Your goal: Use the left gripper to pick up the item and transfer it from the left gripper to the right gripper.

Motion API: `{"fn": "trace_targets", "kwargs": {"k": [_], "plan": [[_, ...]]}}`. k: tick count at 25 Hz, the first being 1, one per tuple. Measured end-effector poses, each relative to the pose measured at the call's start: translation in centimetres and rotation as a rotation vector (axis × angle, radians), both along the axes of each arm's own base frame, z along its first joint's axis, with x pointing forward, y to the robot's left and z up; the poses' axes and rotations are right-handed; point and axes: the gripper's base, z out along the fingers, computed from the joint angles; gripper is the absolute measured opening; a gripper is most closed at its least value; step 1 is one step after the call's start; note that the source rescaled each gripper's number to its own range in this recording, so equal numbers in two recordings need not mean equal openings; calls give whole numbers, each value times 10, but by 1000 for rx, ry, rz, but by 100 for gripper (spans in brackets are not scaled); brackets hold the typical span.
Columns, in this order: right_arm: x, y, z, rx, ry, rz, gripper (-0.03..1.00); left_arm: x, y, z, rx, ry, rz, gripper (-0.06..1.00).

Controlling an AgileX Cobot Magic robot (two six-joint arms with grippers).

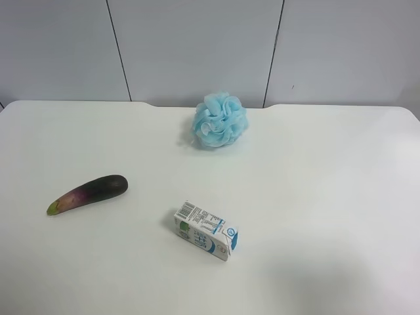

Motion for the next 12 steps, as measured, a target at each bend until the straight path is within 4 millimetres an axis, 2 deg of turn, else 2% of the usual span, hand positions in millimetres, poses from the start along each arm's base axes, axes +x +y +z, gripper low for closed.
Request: {"fn": "trace_targets", "kwargs": {"k": [12], "plan": [[0,0,0,0,0,0,100,0,0,0,0,0,0,100]]}}
